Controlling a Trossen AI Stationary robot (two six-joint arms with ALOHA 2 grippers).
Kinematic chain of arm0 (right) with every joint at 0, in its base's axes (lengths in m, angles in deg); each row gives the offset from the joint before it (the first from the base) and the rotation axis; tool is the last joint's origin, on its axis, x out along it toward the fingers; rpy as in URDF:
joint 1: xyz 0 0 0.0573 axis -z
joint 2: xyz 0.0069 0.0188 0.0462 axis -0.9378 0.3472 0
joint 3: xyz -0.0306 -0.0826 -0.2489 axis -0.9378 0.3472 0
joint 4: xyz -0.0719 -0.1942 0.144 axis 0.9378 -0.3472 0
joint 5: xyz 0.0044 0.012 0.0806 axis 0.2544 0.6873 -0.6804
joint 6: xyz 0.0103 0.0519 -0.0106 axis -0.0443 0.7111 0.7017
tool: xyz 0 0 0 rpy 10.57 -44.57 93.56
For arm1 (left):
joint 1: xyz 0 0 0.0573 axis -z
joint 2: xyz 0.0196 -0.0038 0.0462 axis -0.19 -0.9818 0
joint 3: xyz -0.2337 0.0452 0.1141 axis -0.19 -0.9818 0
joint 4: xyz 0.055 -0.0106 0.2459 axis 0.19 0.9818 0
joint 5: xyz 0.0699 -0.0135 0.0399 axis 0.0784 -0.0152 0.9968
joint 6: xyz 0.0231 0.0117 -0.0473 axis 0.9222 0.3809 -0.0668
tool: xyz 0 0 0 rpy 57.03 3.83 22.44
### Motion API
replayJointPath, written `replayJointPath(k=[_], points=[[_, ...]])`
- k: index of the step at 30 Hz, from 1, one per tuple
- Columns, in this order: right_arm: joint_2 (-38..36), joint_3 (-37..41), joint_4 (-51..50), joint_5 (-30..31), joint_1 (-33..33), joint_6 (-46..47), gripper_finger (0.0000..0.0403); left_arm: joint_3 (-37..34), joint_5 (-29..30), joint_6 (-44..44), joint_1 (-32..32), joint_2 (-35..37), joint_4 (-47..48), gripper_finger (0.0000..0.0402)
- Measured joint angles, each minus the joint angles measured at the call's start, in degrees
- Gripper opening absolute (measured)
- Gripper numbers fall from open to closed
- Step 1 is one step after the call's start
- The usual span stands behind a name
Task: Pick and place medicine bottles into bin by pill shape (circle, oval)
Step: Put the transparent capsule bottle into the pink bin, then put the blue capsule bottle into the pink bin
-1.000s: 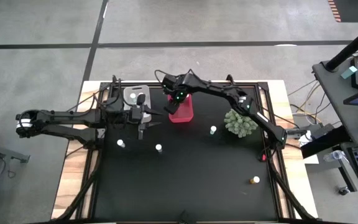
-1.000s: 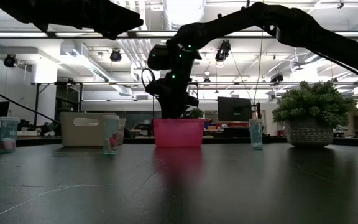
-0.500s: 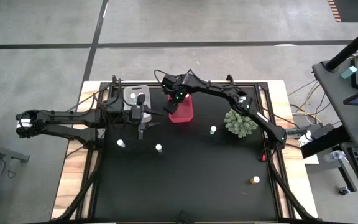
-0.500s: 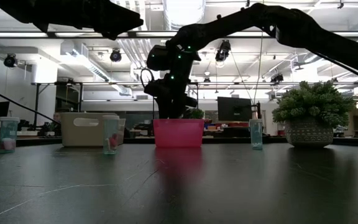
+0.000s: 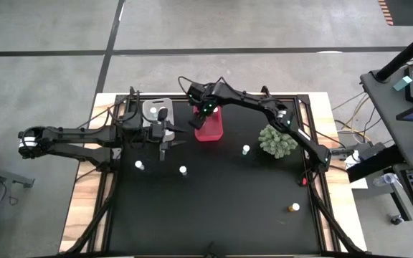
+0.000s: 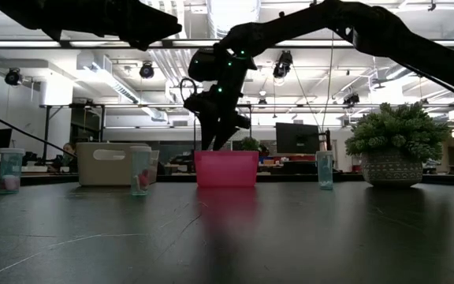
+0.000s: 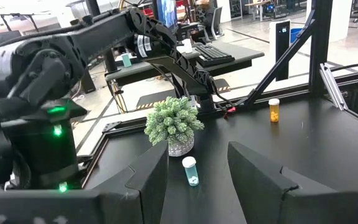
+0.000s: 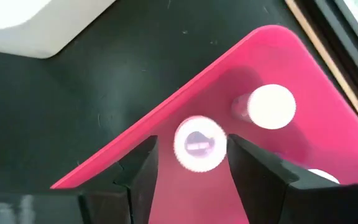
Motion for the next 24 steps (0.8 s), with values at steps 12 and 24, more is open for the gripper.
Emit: replayJointPath(k=[12,24], points=[[-5.86,0.0,-5.01,0.15,-0.14,-0.81,0.0183,0.0,-0.02,-0.11,0.0,0.0,0.02,0.0151],[-15.0,1.26,-12.51,2.82,-7.97,-4.35,0.018,0.02,-0.02,-2.08,0.1,0.1,0.08,0.0151]])
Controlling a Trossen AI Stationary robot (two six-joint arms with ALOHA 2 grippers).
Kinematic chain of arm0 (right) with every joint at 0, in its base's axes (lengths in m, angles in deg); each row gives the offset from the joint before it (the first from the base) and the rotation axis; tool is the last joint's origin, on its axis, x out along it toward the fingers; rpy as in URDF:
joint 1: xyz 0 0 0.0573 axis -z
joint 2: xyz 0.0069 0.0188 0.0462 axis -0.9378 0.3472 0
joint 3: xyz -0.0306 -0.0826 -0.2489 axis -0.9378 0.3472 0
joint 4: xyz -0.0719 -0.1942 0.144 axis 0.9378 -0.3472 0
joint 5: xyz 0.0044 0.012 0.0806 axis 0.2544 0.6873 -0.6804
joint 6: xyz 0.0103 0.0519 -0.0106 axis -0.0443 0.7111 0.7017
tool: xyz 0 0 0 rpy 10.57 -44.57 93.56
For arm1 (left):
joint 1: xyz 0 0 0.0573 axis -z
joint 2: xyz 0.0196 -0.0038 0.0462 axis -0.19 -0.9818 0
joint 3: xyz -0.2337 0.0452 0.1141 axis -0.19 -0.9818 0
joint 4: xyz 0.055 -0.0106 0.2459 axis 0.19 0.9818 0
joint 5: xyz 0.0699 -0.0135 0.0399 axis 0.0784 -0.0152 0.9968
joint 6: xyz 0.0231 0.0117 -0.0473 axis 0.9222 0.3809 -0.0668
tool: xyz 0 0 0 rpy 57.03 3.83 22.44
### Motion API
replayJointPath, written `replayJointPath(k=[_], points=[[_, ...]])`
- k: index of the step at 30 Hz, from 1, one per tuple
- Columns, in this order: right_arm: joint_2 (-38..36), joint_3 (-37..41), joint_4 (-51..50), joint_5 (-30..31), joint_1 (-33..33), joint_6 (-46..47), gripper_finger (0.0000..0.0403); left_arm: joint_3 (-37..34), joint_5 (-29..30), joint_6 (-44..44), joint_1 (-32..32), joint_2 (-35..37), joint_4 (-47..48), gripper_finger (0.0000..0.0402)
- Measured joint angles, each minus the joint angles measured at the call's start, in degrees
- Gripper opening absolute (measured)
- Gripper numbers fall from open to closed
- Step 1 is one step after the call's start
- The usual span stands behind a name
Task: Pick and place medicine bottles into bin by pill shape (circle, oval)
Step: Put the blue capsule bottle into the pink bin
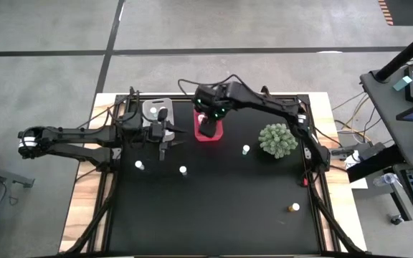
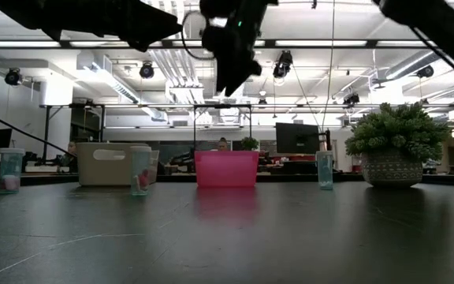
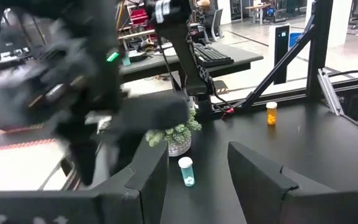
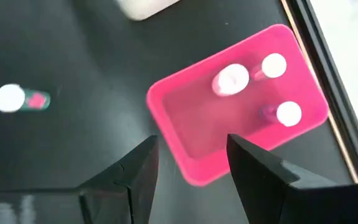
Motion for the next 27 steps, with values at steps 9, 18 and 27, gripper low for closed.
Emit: replayJointPath(k=[9,18,27], points=[[-14.18,19.69,9.13,6.61,-8.14,1.4,0.0164,0.0,0.0,-2.42,0.98,0.04,-0.01,0.0151],[-32.54,50.16,34.96,6.87,-13.9,2.36,0.0148,0.0,-0.02,-3.68,2.25,0.1,-1.67,0.0151],[-43.81,73.79,60.77,6.83,-17.44,-1.55,0.0136,0.0,0.0,-11.42,4.95,0.12,-0.96,0.0151]])
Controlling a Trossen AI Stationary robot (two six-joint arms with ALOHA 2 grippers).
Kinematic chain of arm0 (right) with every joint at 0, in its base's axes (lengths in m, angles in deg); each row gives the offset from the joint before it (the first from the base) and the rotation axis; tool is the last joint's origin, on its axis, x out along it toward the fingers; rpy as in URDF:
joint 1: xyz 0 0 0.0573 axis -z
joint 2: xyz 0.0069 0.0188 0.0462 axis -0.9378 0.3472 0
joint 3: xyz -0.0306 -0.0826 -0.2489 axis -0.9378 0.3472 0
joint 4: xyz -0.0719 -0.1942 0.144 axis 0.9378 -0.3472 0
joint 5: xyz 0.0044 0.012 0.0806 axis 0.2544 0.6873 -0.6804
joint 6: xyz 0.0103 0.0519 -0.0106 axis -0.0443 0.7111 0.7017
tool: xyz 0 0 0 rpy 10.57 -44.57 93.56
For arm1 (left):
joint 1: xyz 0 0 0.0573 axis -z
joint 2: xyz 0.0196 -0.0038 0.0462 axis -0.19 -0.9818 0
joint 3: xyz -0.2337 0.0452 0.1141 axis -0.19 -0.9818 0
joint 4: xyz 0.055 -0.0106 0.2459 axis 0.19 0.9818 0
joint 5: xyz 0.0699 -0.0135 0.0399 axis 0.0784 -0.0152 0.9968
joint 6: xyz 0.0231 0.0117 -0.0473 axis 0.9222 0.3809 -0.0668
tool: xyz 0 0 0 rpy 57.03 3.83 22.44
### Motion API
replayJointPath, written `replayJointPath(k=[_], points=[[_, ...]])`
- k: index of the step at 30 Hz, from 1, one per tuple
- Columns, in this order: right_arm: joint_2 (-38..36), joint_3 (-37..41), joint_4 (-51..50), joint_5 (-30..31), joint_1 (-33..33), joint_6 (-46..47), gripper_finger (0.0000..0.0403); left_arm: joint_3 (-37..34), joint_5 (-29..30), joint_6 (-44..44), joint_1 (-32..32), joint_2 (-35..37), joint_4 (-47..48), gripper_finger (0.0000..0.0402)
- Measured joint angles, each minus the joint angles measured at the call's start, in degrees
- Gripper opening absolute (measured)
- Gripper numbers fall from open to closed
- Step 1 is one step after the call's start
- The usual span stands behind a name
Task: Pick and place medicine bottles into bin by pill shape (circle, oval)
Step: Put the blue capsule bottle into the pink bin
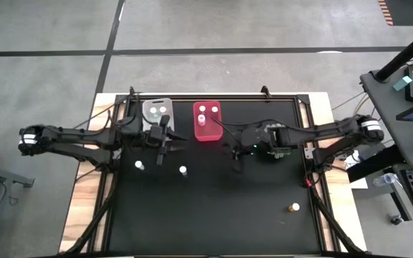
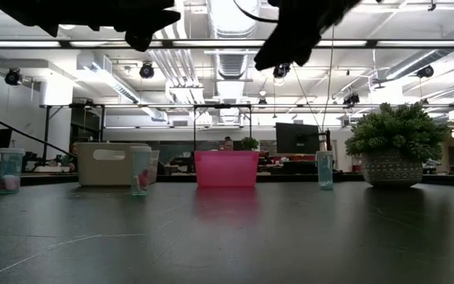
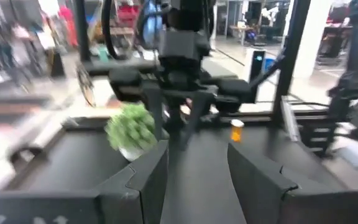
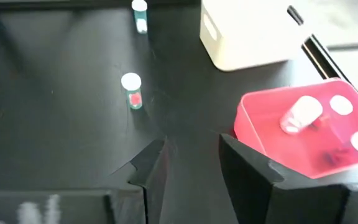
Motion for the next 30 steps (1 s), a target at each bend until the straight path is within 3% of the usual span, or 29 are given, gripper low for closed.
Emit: replayJointPath(k=[4,10,14,19,26,30], points=[[-1.28,7.45,11.11,-0.21,-0.53,-2.34,0.0131,0.0,1.82,-6.57,4.43,-0.3,6.27,0.0145],[0.24,12.2,18.99,-0.6,-0.51,-5.77,0.0125,1.04,12.7,-16.27,13.57,-0.33,22.1,0.0133],[1.69,12.18,19.48,-0.62,-0.51,-7.21,0.0128,0.68,19.32,-19.5,18.06,-1.64,23.85,0.0132],[2.28,12.18,20.12,-0.63,-0.51,-7.58,0.0129,1.03,21.48,-20.4,19.1,-4.98,24.88,0.0134],[2.21,12.18,20.24,-0.64,-0.51,-8.27,0.0126,0.95,21.89,-18.34,19.06,-13.3,25.43,0.0198],[2.21,12.18,20.17,-0.64,-0.51,-8.76,0.013,0.92,25.96,-17.67,18.93,-18.62,25.45,0.024]])
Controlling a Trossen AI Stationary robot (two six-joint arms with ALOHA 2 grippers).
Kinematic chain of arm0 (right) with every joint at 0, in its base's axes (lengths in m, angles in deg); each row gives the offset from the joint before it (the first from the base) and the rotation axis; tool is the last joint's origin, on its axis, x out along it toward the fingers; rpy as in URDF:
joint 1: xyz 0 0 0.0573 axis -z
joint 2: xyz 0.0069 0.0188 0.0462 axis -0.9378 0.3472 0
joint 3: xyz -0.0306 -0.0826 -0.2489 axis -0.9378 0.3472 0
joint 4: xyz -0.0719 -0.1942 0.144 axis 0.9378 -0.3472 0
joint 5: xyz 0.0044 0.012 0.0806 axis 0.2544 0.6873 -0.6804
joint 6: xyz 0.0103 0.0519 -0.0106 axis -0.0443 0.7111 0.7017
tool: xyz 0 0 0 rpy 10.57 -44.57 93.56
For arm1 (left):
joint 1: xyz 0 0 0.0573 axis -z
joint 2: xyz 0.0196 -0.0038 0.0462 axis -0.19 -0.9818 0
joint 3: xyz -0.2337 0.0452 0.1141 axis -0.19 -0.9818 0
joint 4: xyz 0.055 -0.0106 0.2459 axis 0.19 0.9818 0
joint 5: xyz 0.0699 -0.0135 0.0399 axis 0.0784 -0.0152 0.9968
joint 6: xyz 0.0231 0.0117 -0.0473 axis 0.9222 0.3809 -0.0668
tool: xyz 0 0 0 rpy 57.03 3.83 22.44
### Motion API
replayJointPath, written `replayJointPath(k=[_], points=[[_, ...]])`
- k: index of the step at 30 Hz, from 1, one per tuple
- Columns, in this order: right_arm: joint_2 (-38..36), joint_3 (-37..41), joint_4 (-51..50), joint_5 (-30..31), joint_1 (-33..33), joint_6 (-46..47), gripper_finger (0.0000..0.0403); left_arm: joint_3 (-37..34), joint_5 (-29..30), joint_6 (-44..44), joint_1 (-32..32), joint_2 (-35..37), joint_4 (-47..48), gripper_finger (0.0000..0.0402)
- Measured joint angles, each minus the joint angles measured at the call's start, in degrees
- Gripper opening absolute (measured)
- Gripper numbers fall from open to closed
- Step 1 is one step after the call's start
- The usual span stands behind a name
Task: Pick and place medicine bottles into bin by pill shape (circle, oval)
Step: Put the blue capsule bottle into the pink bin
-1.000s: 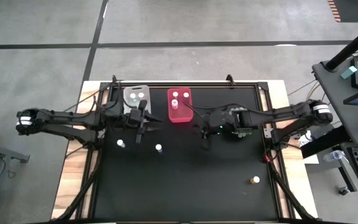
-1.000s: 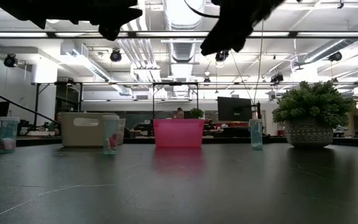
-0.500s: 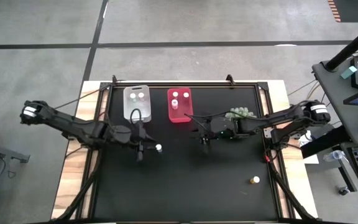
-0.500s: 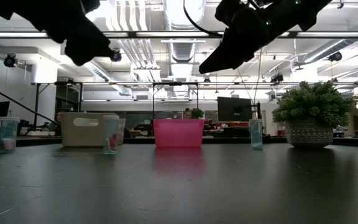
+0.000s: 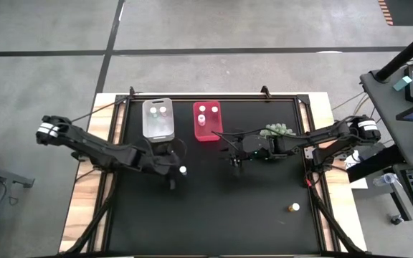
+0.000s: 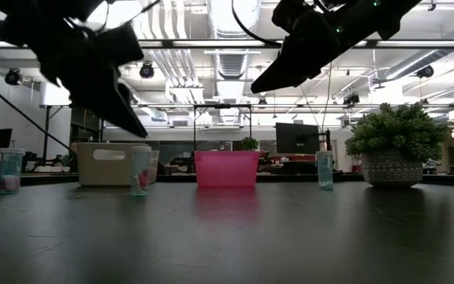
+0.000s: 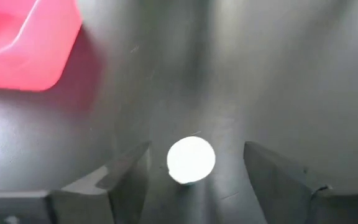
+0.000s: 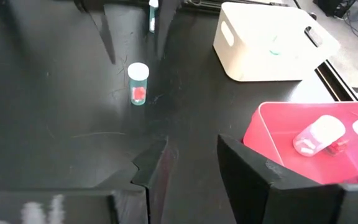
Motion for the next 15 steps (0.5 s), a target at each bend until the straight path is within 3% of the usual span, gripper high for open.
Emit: replayJointPath(k=[7,15], points=[[0.0,0.0,-0.41,0.0,0.0,0.01,0.0129,0.59,0.46,1.65,-0.28,-5.56,-0.61,0.0264],[0.0,0.0,-0.68,0.0,0.0,0.05,0.0123,0.68,0.46,1.52,-0.33,-8.31,-2.79,0.0229]])
